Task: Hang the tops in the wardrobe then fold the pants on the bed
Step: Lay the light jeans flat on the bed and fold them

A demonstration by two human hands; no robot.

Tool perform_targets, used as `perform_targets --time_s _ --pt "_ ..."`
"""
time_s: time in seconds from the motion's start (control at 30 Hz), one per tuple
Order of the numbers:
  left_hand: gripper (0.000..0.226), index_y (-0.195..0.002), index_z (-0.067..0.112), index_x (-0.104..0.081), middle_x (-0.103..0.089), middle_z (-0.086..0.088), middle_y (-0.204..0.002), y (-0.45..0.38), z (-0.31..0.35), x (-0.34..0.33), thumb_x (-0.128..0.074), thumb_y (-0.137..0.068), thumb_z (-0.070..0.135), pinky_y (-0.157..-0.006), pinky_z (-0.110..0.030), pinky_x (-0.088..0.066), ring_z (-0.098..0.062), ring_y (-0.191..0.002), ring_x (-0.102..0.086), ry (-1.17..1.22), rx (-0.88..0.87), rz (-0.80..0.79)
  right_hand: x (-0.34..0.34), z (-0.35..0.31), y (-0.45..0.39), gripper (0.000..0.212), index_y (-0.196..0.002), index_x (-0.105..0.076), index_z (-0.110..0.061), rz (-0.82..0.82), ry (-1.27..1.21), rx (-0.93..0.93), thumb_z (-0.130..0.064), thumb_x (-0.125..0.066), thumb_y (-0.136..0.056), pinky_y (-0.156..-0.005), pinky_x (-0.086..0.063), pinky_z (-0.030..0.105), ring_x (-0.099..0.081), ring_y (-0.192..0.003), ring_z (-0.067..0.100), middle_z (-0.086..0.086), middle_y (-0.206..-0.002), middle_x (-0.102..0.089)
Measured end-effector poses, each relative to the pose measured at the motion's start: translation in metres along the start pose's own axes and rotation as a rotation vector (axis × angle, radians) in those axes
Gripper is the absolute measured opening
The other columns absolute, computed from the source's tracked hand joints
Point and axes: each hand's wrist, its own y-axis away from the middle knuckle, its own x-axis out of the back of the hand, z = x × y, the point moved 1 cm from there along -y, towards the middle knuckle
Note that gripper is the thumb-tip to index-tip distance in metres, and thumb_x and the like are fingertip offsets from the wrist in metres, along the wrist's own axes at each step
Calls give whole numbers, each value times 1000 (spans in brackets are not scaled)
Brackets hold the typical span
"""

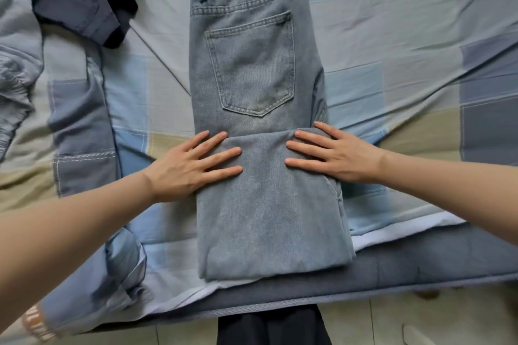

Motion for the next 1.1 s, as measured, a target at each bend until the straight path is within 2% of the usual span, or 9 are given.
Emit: perform_targets --time_s 0.2,0.33,0.4,0.47,0.5,0.6,0.7,0.87,1.1 --pt "60 -150 42 -29 -16 8 -161 3 16 19 -47 -94 28 -121 -47 -14 -31 -150 -7 295 59 -104 30 0 8 58 -147 -37 -31 -132 -239 42 -24 -38 -88 -106 -36 46 -32 -141 31 7 -152 -37" --pt "42 -135 37 -55 -42 19 -149 26 25 31 -57 -97 19 -115 -18 -22 2 -145 -20 1255 275 -242 49 -8 20 50 -134 -51 -39 -232 -987 -165 -26 -57 -87 -105 -36 21 -41 -134 4 -10 -139 -54" --pt "22 -108 3 -69 -70 -17 -104 22 26 37 -50 -99 5 -95 -34 -47 -25 -120 -58 1622 866 -117 57 -4 24 31 -108 -70 -34 -101 -1430 -444 -19 -60 -82 -87 -46 15 -60 -104 -7 -17 -108 -71" --pt "39 -86 -20 -56 -46 -35 -66 31 23 37 -34 -103 7 -75 -50 -44 -48 -71 -55 1350 1550 -14 57 2 21 21 -88 -70 -25 16 -1677 -736 -8 -58 -85 -74 -49 21 -62 -75 -4 -16 -86 -69" --pt "45 -86 -17 -57 -45 -46 -72 31 26 41 -37 -103 19 -74 -52 -45 -50 -63 -53 1473 1643 28 55 4 17 15 -89 -66 -24 71 -1761 -909 -12 -57 -91 -71 -50 27 -61 -68 2 -11 -84 -67" --pt "28 -110 22 -64 -68 -12 -118 14 10 44 -56 -95 44 -66 -32 -53 -21 -81 -69 2050 1306 433 48 15 -9 32 -104 -63 -22 318 -2074 -1286 -48 -48 -94 -65 -50 30 -61 -73 12 -4 -89 -68" --pt "40 -127 17 -53 -72 7 -105 -4 1 36 -67 -91 28 -68 -21 -51 -6 -85 -68 1859 1363 609 35 27 -33 43 -118 -55 -18 371 -1866 -1447 -52 -53 -91 -76 -43 34 -55 -96 18 0 -108 -61" --pt "31 -124 10 -55 -65 -7 -121 -20 12 37 -59 -95 18 -97 -30 -47 -17 -107 -61 1570 1469 670 34 23 -41 18 -96 -50 -18 393 -1452 -1395 -36 -51 -97 -68 -40 28 -51 -87 17 5 -97 -56" --pt "16 -112 9 -61 -66 3 -99 -19 44 34 -52 -98 9 -74 -7 -44 9 -80 -59 1586 1291 779 33 -28 -8 17 -90 -47 -1 605 -1482 -1450 -14 -47 -100 -64 -32 26 -38 -75 13 11 -82 -42"
